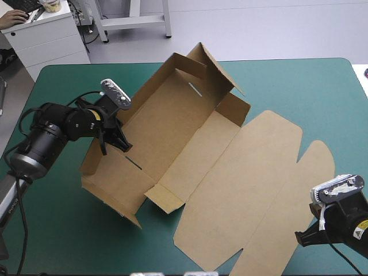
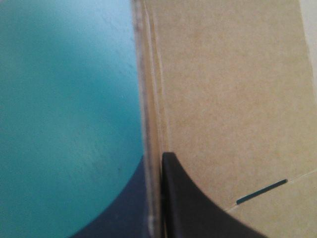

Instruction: Fold the box

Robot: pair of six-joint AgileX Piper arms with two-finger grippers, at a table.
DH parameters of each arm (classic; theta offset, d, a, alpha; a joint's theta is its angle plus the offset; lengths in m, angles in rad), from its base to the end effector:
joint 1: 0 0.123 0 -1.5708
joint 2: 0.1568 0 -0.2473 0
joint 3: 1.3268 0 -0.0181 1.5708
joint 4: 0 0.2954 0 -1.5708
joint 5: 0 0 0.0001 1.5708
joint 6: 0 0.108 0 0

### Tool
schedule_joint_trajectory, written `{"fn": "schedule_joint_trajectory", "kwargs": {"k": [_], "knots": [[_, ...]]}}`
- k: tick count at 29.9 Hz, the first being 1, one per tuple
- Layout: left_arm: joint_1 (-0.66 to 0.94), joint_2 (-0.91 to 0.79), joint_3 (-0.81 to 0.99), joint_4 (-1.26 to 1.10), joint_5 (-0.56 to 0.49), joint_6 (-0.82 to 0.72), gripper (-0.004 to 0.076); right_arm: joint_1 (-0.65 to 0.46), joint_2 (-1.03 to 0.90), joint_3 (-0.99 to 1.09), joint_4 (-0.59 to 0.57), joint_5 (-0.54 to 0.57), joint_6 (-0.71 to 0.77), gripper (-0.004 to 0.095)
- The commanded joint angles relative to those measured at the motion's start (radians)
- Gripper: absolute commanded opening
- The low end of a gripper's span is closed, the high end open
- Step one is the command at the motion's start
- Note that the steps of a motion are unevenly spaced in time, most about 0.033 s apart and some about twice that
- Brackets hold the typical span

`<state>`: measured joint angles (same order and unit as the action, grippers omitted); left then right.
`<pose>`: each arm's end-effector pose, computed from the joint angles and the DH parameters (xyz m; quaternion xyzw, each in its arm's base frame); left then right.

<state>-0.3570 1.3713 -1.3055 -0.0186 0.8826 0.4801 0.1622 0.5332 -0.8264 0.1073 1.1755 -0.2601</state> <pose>0.3318 -0.1254 0.3125 0.3783 0.8580 0.0126 0.3473 0.1485 0.0351 0.3303 -0.1933 0.9039 0.0351 0.3798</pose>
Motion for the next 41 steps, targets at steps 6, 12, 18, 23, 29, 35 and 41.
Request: {"fn": "schedule_joint_trajectory", "kwargs": {"k": [6, 12, 18, 23, 29, 35, 41], "knots": [[-0.238, 0.0, -0.036, 0.376, -0.206, -0.119, -0.001, -0.006, 0.006, -0.023, 0.014, -0.063, 0.009, -0.002], [-0.376, 0.003, -0.007, 0.763, -0.221, -0.295, -0.001, -0.006, 0.006, -0.033, 0.014, -0.064, 0.009, -0.002], [-0.483, 0.003, 0.035, 1.002, -0.229, -0.48, -0.001, -0.006, 0.006, -0.065, 0.012, -0.069, 0.009, -0.002], [-0.581, 0.001, 0.147, 1.236, -0.224, -0.611, -0.001, -0.006, 0.006, -0.067, 0.012, -0.07, 0.009, -0.002], [-0.633, 0.001, 0.305, 1.573, -0.202, -0.86, -0.001, -0.006, 0.006, -0.067, 0.012, -0.07, 0.009, -0.002], [-0.633, 0.001, 0.388, 1.693, -0.184, -0.927, -0.001, -0.006, 0.006, -0.067, 0.01, -0.068, 0.009, -0.002], [-0.628, 0.001, 0.429, 1.816, -0.19, -1.026, -0.001, -0.006, 0.006, -0.067, 0.01, -0.068, 0.009, -0.002]]}}
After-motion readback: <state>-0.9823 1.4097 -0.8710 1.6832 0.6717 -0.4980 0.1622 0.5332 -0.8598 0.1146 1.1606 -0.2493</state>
